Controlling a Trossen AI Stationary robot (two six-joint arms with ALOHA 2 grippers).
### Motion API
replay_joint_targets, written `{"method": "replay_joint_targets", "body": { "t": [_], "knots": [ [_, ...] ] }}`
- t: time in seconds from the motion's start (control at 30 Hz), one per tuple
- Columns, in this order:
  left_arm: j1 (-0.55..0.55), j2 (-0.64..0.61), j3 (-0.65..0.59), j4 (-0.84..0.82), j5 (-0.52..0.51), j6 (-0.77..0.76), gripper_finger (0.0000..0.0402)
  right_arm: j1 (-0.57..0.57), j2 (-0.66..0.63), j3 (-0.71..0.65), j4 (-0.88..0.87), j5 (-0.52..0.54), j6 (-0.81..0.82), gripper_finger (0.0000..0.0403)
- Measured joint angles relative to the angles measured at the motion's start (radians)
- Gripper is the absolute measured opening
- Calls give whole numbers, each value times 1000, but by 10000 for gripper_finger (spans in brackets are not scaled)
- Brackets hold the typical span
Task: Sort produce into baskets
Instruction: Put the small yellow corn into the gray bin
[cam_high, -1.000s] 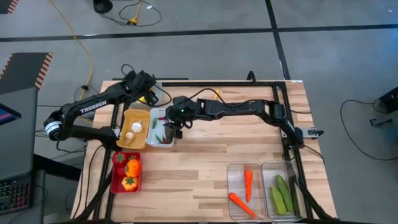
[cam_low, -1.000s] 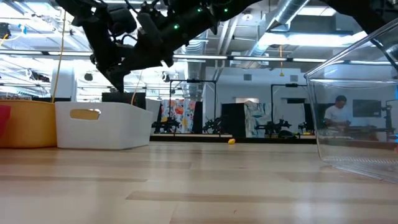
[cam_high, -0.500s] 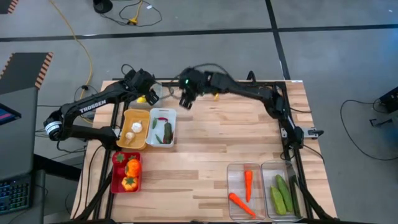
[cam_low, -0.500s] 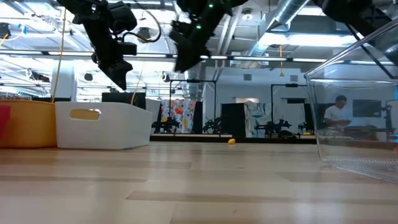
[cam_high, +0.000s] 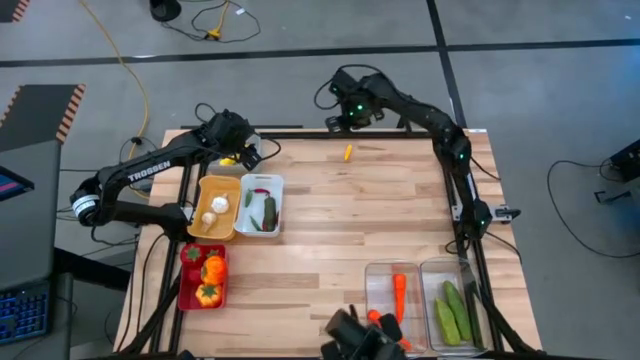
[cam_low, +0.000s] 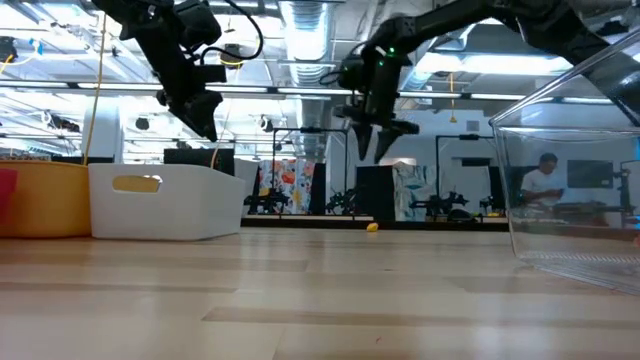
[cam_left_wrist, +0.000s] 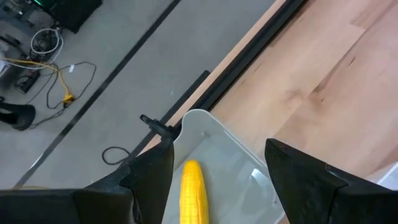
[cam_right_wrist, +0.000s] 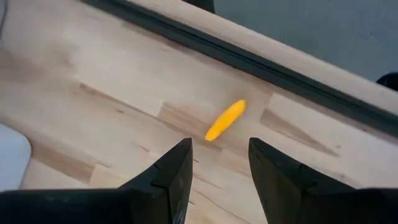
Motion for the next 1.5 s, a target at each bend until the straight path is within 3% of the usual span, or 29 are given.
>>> {"method": "replay_joint_targets", "body": {
  "t": [0.23, 0.63, 1.1, 1.5],
  "knots": [
    [0, 0, 0, 2, 0, -1, 240, -43, 2, -84, 69, -23, 38, 183],
    [0, 0, 0, 2, 15, -8, 240, 16, 0, -158, 265, -55, 87, 182],
    [0, 0, -1, 2, 16, -8, 240, 24, 1, -158, 86, -67, 174, 182],
    [0, 0, -1, 3, 16, -8, 240, 15, 4, -158, 90, -187, 175, 182]
  ]
}}
